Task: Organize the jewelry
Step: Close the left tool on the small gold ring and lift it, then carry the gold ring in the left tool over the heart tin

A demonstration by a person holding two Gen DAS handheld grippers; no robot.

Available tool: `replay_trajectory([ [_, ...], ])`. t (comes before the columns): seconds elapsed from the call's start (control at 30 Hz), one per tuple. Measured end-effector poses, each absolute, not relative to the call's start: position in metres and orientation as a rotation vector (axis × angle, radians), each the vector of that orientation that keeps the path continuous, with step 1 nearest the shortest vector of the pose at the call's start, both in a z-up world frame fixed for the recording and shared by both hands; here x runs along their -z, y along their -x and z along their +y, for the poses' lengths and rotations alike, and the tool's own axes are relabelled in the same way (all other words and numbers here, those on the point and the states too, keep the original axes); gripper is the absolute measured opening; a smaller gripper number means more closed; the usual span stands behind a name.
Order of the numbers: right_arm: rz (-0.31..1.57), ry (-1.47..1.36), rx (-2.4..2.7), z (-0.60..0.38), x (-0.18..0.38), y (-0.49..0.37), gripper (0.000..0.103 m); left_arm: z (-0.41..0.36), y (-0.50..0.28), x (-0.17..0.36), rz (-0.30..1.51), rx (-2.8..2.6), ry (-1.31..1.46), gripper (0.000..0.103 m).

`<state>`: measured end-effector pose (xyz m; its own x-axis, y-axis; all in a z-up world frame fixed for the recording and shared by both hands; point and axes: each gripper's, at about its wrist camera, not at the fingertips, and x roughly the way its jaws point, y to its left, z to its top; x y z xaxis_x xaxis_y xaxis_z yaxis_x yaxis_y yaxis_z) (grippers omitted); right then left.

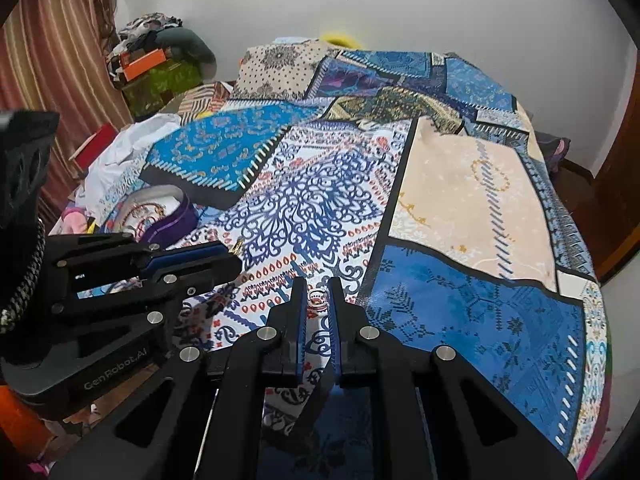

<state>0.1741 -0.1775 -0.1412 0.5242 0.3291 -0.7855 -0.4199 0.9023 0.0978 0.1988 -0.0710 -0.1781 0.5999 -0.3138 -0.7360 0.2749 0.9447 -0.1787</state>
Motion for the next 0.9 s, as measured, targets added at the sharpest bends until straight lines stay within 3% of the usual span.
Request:
replay_trajectory([
  [0.9, 0.718, 0.1, -0.47, -0.134, 0.062, -0.15, 0.009, 0.012, -0.148, 0.101, 0.633, 0.219, 0.105, 0.008],
])
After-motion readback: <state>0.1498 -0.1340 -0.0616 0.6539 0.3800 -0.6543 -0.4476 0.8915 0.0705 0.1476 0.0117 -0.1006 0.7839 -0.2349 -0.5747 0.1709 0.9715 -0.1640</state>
